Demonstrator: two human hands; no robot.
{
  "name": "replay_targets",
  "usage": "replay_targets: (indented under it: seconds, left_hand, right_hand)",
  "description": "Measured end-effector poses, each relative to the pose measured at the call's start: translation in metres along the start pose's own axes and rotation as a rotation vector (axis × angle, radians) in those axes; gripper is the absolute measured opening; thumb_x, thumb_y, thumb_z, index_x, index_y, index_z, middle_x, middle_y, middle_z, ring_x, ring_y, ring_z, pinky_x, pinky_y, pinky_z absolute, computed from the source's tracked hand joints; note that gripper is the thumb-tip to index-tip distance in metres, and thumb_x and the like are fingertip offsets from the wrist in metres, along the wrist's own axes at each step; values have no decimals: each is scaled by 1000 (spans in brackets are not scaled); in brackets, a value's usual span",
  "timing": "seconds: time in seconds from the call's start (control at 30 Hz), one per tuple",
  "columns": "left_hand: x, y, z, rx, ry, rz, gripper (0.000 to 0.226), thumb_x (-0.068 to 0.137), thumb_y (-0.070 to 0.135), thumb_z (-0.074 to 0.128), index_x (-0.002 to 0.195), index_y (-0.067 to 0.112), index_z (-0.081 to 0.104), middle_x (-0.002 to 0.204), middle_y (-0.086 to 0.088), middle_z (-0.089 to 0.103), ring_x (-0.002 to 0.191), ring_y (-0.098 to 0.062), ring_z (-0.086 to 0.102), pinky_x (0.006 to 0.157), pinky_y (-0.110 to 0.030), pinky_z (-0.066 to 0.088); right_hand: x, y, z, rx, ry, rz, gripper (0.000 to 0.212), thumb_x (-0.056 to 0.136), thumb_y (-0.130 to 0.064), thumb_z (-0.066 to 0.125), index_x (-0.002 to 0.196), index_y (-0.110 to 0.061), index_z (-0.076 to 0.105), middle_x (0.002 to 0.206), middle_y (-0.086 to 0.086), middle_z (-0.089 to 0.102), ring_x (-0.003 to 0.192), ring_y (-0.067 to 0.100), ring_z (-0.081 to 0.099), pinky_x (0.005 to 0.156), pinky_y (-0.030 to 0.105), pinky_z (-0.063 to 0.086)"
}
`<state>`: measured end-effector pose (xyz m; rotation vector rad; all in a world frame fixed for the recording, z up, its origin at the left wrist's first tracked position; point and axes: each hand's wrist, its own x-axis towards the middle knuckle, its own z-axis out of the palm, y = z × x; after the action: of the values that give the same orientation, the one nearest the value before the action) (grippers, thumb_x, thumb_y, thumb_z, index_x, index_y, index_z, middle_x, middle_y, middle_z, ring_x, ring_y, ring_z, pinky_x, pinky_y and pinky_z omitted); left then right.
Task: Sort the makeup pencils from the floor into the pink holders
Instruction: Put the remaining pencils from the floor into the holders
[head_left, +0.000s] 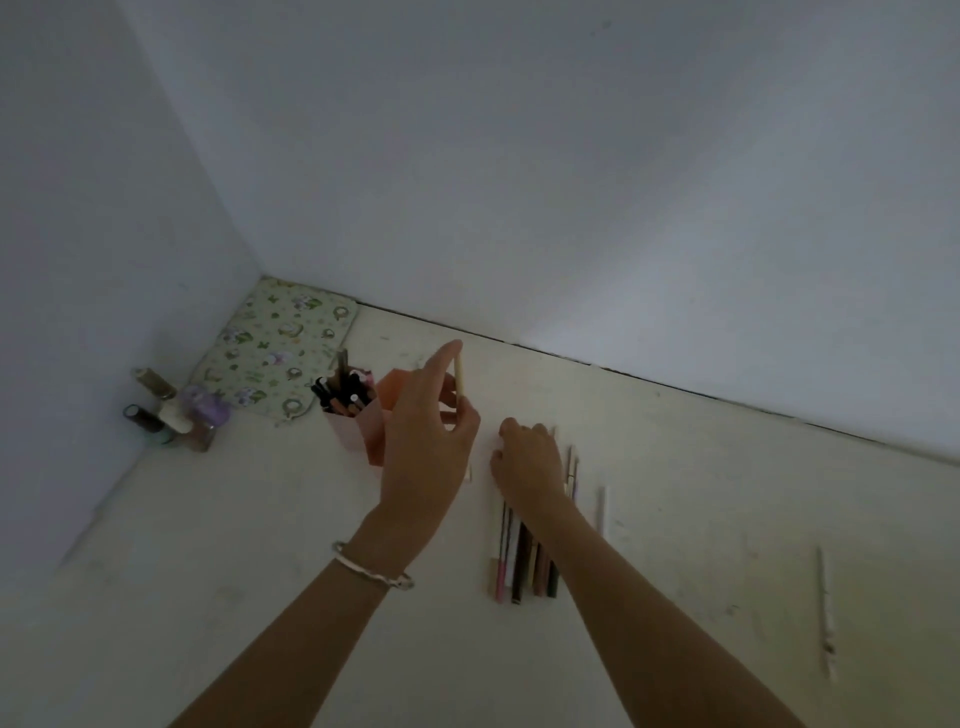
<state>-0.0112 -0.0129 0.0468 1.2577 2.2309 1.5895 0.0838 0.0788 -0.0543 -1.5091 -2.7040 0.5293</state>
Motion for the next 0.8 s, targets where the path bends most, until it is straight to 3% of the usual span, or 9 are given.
replay_targets:
  seconds: [0.07,0.13,0.23,0.3,0.4,0.57,0.63,0.73,0.8]
  left_hand:
    - [4,0,-14,-48,46,-8,52,87,-2,62,135,13,53,95,-1,58,84,-8,59,73,-16,55]
    - [13,-2,-35,-85,193,-1,50,86,0,62,134,13,54,98,-5,60,85,-4,60,72,-10,52]
    - [36,-15,-76,-163,462,-7,52,86,3,60,133,22,50,108,-9,62,91,-7,62,72,-15,54]
    - [49,-27,-95,-162,561,-14,52,86,3,60,133,23,49,108,-7,62,92,-6,61,72,-16,55]
    - [51,-40,-97,-74,499,-1,50,87,1,58,134,17,49,109,-7,59,91,-2,59,74,-17,56]
    - [48,-58,-91,27,383,110,50,90,3,57,132,28,46,101,27,44,90,1,56,79,-7,50]
    - [46,-64,-90,64,328,116,44,91,5,57,131,23,49,102,17,46,89,-4,56,80,-11,52]
    - [37,-72,-86,178,218,115,29,91,13,57,120,12,59,104,-2,59,94,-15,58,83,-35,56]
    - [32,-78,-87,358,218,133,28,91,24,54,111,10,69,113,-8,63,107,-25,57,90,-46,49]
  right_hand:
    - [7,-5,-11,101,-6,23,18,92,-12,50,101,-3,62,92,12,67,91,27,60,81,37,50]
    - [17,-9,-37,324,93,106,15,87,-11,56,90,-2,68,84,11,70,82,25,63,72,29,48]
    - [31,-16,-88,629,278,188,11,86,-12,60,86,-9,71,75,-2,66,65,9,58,53,11,37]
    - [35,-24,-117,770,377,179,12,88,-12,60,88,-11,72,68,-7,63,51,-2,53,46,7,35]
    - [33,-41,-146,973,474,153,12,90,-12,59,88,-13,71,67,-2,63,54,6,53,46,12,39]
    - [24,-64,-163,1067,573,57,12,90,-12,59,87,-16,69,68,-1,63,58,8,53,51,15,45]
    - [21,-70,-162,1079,602,49,11,91,-13,59,89,-14,70,69,-2,63,58,6,54,55,17,47]
    - [20,-74,-156,1106,641,54,9,92,-13,60,91,-14,69,74,-4,65,65,8,58,65,24,50]
    - [19,-77,-150,1097,665,26,9,92,-11,60,93,-14,69,79,-4,67,70,8,60,68,22,51]
